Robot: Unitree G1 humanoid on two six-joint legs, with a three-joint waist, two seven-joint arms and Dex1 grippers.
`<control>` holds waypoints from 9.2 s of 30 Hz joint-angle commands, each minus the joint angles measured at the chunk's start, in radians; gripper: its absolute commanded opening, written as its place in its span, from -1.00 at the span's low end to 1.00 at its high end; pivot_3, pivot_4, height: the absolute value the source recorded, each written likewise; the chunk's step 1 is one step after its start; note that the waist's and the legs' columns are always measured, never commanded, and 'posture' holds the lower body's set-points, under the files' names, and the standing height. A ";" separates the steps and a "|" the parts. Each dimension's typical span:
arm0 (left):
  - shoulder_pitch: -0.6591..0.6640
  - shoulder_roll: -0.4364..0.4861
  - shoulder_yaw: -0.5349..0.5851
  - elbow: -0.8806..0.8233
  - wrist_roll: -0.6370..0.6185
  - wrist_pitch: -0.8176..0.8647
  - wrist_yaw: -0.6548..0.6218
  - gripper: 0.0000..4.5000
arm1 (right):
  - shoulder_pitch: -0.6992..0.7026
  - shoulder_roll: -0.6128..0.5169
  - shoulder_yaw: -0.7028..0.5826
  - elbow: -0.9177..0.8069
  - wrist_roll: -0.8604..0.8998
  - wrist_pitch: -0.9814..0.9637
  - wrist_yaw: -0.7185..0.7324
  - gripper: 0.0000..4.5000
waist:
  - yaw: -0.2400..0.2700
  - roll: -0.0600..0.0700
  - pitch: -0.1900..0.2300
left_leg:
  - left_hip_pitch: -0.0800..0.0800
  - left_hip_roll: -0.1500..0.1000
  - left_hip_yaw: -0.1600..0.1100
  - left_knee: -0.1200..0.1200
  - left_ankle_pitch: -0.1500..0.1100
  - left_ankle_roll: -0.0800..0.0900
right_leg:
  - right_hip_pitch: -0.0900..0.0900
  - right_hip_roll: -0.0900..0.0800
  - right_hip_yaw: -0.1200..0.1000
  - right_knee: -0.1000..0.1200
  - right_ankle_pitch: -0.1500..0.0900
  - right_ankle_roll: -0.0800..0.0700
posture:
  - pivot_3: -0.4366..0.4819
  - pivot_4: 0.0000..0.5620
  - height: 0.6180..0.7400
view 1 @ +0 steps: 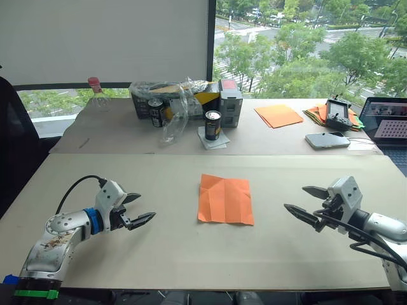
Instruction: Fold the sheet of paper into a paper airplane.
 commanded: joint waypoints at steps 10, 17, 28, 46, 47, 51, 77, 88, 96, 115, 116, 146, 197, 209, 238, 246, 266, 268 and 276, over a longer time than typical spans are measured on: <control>-0.261 0.060 -0.121 -0.020 -0.097 0.053 -0.280 0.63 | 0.062 -0.159 -0.002 -0.252 0.013 0.099 0.061 1.00 | 0.006 0.000 0.000 | 0.000 0.000 0.000 0.000 0.000 0.000 | 0.001 0.000 0.000 0.000 0.000 0.000 | -0.05 -0.47 -0.14; -0.435 -0.007 -0.258 0.106 -0.016 -0.047 -0.363 -0.42 | 0.082 -0.135 -0.011 -0.407 0.103 0.263 0.002 0.34 | 0.007 0.000 0.000 | 0.000 0.000 0.000 0.001 0.000 0.001 | 0.003 0.000 -0.001 -0.001 0.000 0.000 | -0.05 -0.47 -0.14; -0.601 -0.236 -0.403 0.451 0.201 -0.310 -0.302 -1.00 | 0.004 0.012 0.205 -0.416 -0.084 0.259 -0.223 -0.99 | 0.011 -0.001 0.000 | 0.000 -0.001 0.001 0.002 0.000 0.001 | 0.003 -0.001 0.000 -0.001 0.001 0.001 | -0.05 -0.47 -0.14; -0.461 -0.317 -0.468 0.359 0.358 -0.236 -0.117 -1.00 | -0.233 0.015 0.364 -0.100 -0.313 0.209 -0.246 -0.99 | -0.007 0.000 0.000 | 0.001 -0.002 0.000 0.002 0.000 0.001 | 0.002 0.000 0.000 0.000 0.001 0.002 | -0.05 -0.47 -0.14; -0.455 -0.320 -0.470 0.349 0.360 -0.220 -0.105 -1.00 | -0.242 0.013 0.372 -0.082 -0.322 0.198 -0.237 -0.99 | -0.007 0.000 0.000 | 0.001 -0.002 0.000 0.002 0.000 0.001 | 0.002 0.000 0.000 0.000 0.001 0.002 | -0.05 -0.47 -0.14; -0.436 -0.337 -0.486 0.342 0.381 -0.163 -0.051 -1.00 | -0.288 0.006 0.417 0.001 -0.367 0.155 -0.204 -0.99 | -0.007 0.000 0.000 | 0.002 -0.002 0.000 0.002 0.000 0.001 | 0.004 0.000 0.000 0.000 0.001 0.002 | -0.05 -0.47 -0.14; -0.392 -0.337 -0.486 0.265 0.368 -0.087 0.004 -1.00 | -0.432 0.183 0.458 0.141 -0.318 0.084 -0.027 -0.99 | -0.008 -0.001 -0.006 | 0.014 -0.002 0.000 0.000 0.000 0.001 | 0.013 0.000 0.001 -0.001 0.001 0.003 | -0.05 -0.47 -0.14; -0.395 -0.338 -0.477 0.273 0.366 -0.095 0.019 -1.00 | -0.448 0.253 0.444 0.076 -0.214 0.122 -0.008 -0.99 | -0.008 -0.001 -0.006 | 0.014 -0.002 0.000 -0.001 0.000 0.001 | 0.013 0.000 0.000 -0.001 0.001 0.003 | -0.05 -0.47 -0.14; -0.378 -0.319 -0.409 0.249 0.327 -0.045 0.043 -1.00 | -0.524 0.385 0.513 0.188 -0.250 0.077 -0.055 -0.99 | -0.016 -0.001 -0.006 | 0.014 -0.002 0.000 -0.002 0.000 0.001 | 0.012 0.001 0.001 -0.001 0.001 0.003 | -0.05 -0.47 -0.14; -0.362 -0.311 -0.212 0.119 0.139 0.043 0.081 -1.00 | -0.536 0.421 0.580 0.374 -0.361 0.047 -0.072 -0.99 | -0.009 0.000 -0.006 | 0.014 -0.002 0.000 -0.002 0.000 0.001 | 0.011 0.000 0.000 -0.001 0.001 0.002 | -0.05 -0.47 -0.14; -0.365 -0.317 -0.222 0.124 0.143 0.038 0.082 -1.00 | -0.532 0.420 0.579 0.367 -0.361 0.048 -0.071 -0.99 | -0.009 0.000 -0.006 | 0.014 -0.002 0.000 -0.002 0.000 0.001 | 0.011 0.000 0.000 -0.001 0.001 0.002 | -0.05 -0.47 -0.14; -0.326 -0.353 -0.384 0.163 0.247 0.029 0.125 -1.00 | -0.595 0.449 0.486 0.537 -0.375 -0.132 -0.223 -0.99 | -0.011 0.000 -0.006 | 0.014 -0.002 0.000 -0.003 0.000 0.000 | 0.011 0.000 0.001 -0.002 0.001 0.002 | -0.05 -0.47 -0.14; -0.370 -0.364 -0.413 0.181 0.241 0.026 0.070 -1.00 | -0.210 0.265 0.564 0.142 -0.236 -0.062 0.202 -0.99 | -0.005 0.000 -0.006 | 0.015 -0.002 -0.001 -0.003 -0.001 0.001 | 0.014 0.000 0.000 -0.003 0.000 0.003 | -0.05 -0.47 -0.14; -0.358 -0.364 -0.414 0.172 0.240 0.020 0.070 -1.00 | -0.308 0.305 0.375 0.042 -0.047 0.039 0.112 -0.99 | -0.006 -0.001 -0.005 | 0.014 -0.002 -0.001 -0.003 -0.001 0.001 | 0.012 0.000 0.000 -0.003 0.000 0.003 | -0.05 -0.47 -0.14; -0.338 -0.368 -0.412 0.159 0.241 0.018 0.098 -1.00 | -0.800 0.455 0.485 0.959 -0.414 -0.314 -0.137 -0.99 | -0.011 -0.001 -0.005 | 0.015 -0.002 -0.001 -0.005 0.000 0.000 | 0.012 0.000 0.001 -0.003 0.000 0.003 | -0.05 -0.47 -0.14; -0.338 -0.366 -0.416 0.152 0.238 0.026 0.091 -1.00 | -0.819 0.462 0.472 0.927 -0.413 -0.366 -0.130 -0.99 | -0.013 0.000 -0.005 | 0.015 -0.002 -0.001 -0.005 0.000 0.000 | 0.011 0.000 0.001 -0.002 0.000 0.003 | -0.05 -0.47 -0.14; -0.389 -0.195 -0.259 0.004 0.037 0.128 -0.103 -1.00 | -0.493 0.190 0.554 -0.069 -0.274 0.188 0.150 -0.99 | -0.010 0.000 -0.004 | 0.008 -0.002 -0.001 -0.005 0.000 0.000 | 0.005 0.000 0.001 -0.003 0.000 0.003 | -0.05 -0.47 -0.14; -0.402 -0.153 -0.214 0.041 0.024 0.121 -0.113 -1.00 | -0.485 0.183 0.550 -0.092 -0.268 0.212 0.149 -0.99 | -0.008 0.000 -0.004 | 0.008 -0.002 -0.001 -0.005 0.000 0.000 | 0.005 0.000 0.000 -0.003 0.000 0.003 | -0.05 -0.47 -0.14; -0.407 -0.167 -0.262 0.129 0.078 0.044 -0.100 -1.00 | -0.473 0.158 0.528 -0.160 -0.239 0.276 0.132 -0.99 | -0.003 0.000 -0.003 | 0.008 -0.002 -0.001 -0.004 0.000 0.000 | 0.006 -0.001 0.000 -0.004 0.000 0.003 | -0.05 -0.47 -0.14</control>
